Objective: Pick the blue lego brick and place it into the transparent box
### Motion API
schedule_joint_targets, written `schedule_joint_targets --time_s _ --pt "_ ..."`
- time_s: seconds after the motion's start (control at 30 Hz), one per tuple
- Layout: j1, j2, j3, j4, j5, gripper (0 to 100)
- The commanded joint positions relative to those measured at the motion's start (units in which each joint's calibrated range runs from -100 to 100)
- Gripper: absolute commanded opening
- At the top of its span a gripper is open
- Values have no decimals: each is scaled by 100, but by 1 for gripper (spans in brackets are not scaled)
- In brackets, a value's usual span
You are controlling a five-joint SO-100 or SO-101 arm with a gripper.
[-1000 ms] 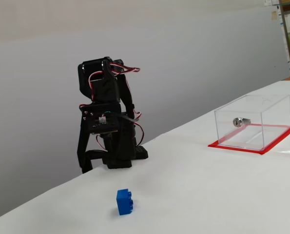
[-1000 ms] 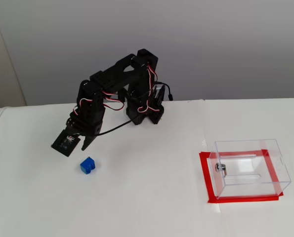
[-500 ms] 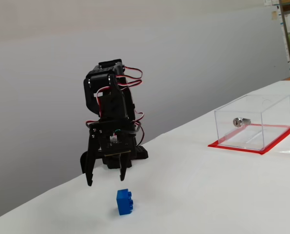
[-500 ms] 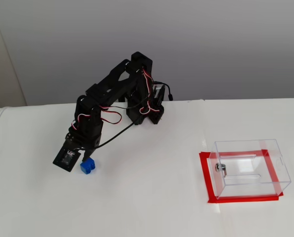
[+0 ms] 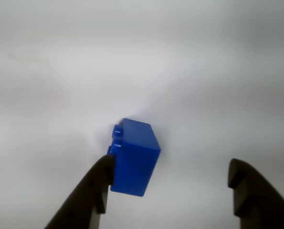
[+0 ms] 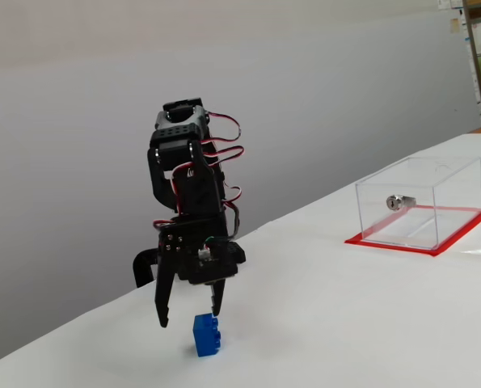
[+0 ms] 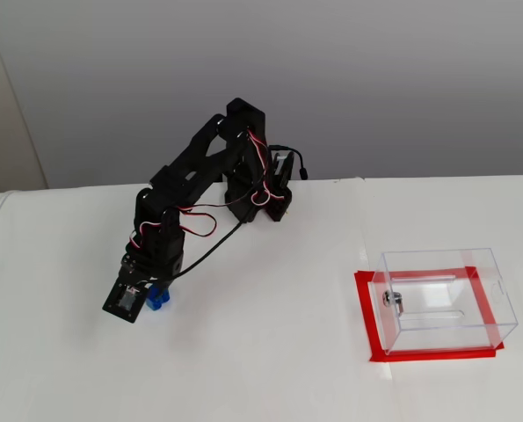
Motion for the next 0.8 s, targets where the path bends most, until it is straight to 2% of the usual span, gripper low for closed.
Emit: schedule_joint_targets --time_s 0.0,0.2,0.77 --pt "-45 -58 -122 -220 -33 26" --pt "-75 -126 367 -437 -23 26" --pt "-297 -24 493 -585 9 26"
